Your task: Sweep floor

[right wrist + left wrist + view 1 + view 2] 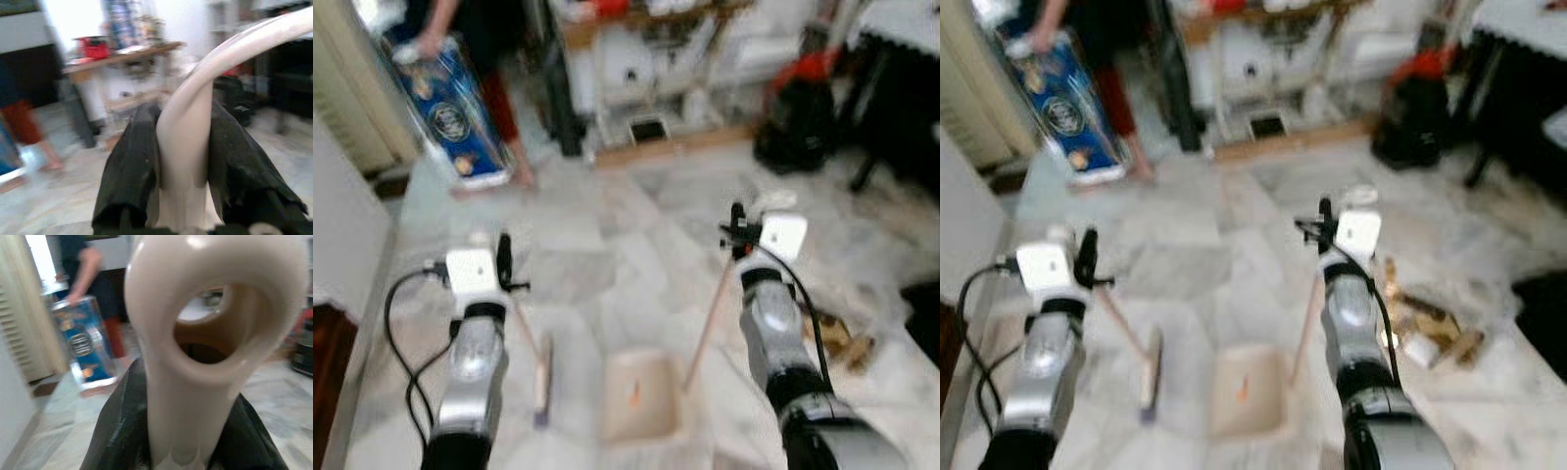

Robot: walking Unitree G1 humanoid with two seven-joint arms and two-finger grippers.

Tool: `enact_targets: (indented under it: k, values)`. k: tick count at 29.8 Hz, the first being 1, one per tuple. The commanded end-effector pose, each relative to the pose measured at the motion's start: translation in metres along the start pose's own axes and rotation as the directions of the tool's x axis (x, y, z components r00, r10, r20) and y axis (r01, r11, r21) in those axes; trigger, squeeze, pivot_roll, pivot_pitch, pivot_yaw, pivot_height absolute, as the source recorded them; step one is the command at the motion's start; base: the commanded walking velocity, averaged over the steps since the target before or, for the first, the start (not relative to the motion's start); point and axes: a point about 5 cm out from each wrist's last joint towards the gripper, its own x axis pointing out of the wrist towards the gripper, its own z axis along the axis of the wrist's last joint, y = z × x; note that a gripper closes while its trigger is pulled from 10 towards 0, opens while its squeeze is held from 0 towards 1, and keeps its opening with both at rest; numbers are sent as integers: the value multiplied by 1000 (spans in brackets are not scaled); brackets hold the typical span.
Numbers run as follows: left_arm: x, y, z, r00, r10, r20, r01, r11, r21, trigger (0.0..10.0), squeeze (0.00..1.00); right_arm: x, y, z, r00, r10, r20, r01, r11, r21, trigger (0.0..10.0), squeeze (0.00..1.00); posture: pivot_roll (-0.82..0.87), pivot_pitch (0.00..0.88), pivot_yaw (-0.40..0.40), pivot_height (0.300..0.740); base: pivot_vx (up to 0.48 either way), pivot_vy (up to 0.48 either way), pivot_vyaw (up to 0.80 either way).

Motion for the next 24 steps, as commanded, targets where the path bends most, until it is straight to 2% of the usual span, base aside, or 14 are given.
enact_targets:
  k: [1,24]
  values:
    - [3,2,8,999,10,48,-9,1000,-13,10000,0,6,10,11,998,35,44,-35,999,-3,10000,0,10,0,91,740,0,0,-788]
    - [3,3,8,998,13,57,-11,999,-44,10000,0,5,12,9,998,51,44,-50,999,-18,10000,0,3,0,87,740,0,0,-786]
